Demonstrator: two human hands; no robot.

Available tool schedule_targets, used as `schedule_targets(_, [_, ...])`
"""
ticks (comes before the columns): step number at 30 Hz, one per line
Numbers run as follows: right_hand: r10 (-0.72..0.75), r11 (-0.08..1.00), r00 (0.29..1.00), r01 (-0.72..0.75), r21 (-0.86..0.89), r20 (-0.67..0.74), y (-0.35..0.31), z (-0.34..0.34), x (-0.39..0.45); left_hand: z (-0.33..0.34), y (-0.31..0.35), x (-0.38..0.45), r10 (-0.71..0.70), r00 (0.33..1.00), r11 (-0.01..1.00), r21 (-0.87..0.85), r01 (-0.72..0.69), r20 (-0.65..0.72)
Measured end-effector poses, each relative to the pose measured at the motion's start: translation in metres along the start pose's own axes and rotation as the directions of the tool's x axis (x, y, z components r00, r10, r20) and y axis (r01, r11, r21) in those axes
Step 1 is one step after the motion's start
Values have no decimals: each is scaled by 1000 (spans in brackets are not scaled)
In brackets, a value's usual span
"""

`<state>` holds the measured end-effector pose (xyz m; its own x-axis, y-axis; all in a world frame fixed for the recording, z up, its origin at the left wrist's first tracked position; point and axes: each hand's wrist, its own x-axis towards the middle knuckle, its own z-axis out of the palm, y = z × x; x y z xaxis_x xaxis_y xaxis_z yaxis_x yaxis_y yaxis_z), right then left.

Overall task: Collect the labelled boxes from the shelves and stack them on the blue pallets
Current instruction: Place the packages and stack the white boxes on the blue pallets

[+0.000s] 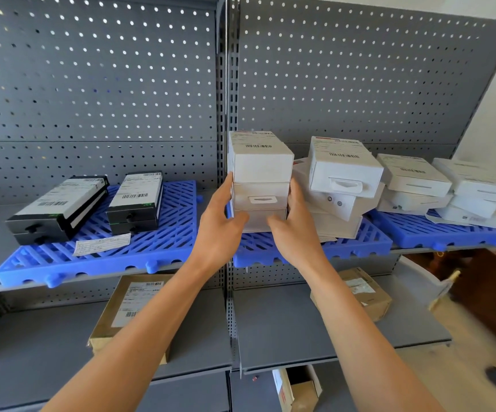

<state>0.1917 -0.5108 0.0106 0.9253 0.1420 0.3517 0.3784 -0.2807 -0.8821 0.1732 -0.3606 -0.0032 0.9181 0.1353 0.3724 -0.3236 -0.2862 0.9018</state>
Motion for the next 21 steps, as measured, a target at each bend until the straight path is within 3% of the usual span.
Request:
schedule_targets(5, [0,1000,1000,-1,-27,-20,2,-1,-8,-1,3,-7,13,999,1000,-14,-14,-47])
schedule_targets(21, [96,984,977,-122,-130,-192,-25,-20,-103,-10,14,-74,100,995,993,-58,-100,-8])
